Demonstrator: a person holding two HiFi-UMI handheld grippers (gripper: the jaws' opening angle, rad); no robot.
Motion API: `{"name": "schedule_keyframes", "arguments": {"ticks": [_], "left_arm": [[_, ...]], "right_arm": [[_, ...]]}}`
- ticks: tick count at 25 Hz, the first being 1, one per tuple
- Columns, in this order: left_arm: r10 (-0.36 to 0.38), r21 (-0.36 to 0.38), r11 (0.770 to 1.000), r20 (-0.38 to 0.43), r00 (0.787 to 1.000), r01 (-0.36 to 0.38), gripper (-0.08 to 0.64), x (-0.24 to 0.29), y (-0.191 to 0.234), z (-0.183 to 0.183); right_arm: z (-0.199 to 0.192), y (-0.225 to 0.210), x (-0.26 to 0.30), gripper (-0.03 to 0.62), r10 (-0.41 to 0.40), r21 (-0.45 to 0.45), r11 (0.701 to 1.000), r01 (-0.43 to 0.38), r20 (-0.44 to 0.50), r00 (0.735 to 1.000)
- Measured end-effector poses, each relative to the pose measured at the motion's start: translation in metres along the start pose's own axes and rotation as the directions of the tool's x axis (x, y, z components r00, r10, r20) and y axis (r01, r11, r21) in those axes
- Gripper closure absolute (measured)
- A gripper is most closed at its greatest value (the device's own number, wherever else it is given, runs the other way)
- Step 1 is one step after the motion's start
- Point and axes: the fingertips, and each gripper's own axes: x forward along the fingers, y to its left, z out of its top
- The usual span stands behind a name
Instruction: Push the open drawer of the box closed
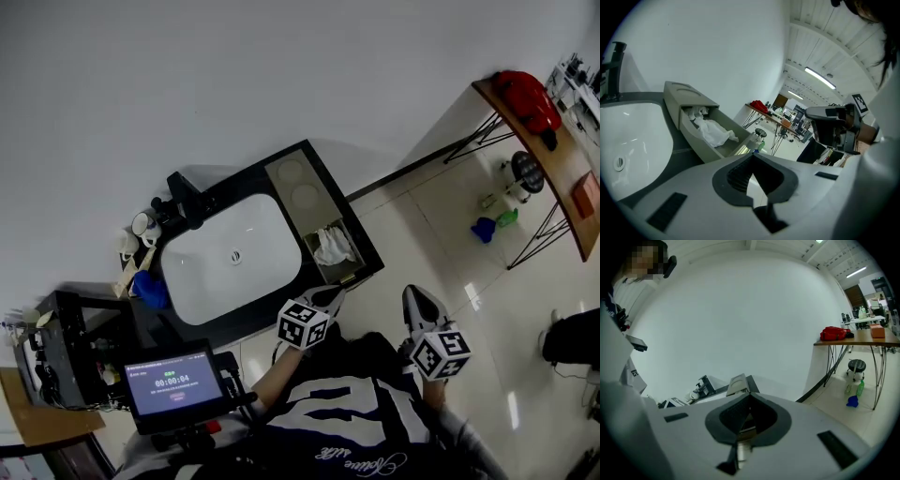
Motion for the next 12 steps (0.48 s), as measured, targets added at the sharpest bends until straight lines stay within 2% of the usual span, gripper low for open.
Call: {"name": "schedule_keyframes", "arguments": {"ticks": [6,12], "left_arm": [[0.018,0.0,1.0,0.008,1.0,-0.018,0.558,0.022,-0.002,0.004],[0.058,-0.021,0.998,0.038,0.998,-0.057,0.558,0.045,-0.005,0.013]], "right_arm": [[0.008,-0.015,0.046,0.594,0.077,-0.035,0.996,-0.081,-0.092,0.993],[0.022,-0.022,0.104,0.595,0.23,-0.063,0.968,-0.245,-0.183,0.956]]}}
